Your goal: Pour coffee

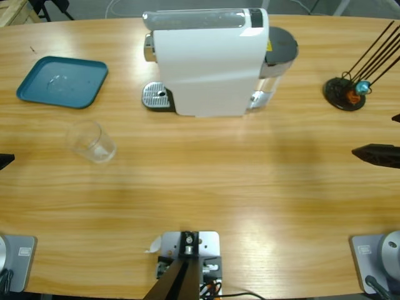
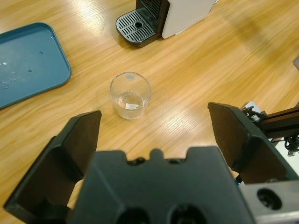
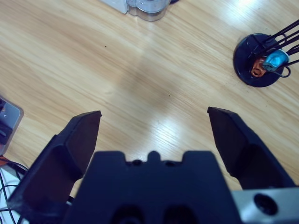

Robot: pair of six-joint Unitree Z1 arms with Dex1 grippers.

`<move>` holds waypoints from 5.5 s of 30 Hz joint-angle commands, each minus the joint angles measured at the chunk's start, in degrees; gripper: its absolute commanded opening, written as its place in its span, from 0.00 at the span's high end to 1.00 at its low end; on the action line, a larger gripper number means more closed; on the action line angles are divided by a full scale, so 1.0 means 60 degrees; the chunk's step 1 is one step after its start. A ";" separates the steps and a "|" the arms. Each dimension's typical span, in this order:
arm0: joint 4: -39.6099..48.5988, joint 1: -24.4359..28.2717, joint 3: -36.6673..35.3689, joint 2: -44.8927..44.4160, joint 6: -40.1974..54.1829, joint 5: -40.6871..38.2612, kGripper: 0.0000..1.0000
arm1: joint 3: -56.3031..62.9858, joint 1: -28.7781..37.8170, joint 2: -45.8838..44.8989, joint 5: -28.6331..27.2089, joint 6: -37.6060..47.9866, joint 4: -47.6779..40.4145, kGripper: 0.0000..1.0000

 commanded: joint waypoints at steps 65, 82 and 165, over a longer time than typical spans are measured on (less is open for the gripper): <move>-0.2526 0.0365 -0.5918 0.9058 -0.4958 -0.3219 0.47 | 0.0047 0.0095 0.0419 -0.0281 0.0210 0.0204 0.00; -0.2526 0.0438 -0.5631 0.8592 -0.4364 -0.2656 0.52 | 0.0062 0.0095 0.0345 -0.0281 0.0210 0.0189 0.00; -0.2746 -0.1686 0.0378 0.2683 0.1270 0.3139 0.00 | 0.5356 -0.6186 0.4081 -0.0237 0.0198 -1.1427 0.32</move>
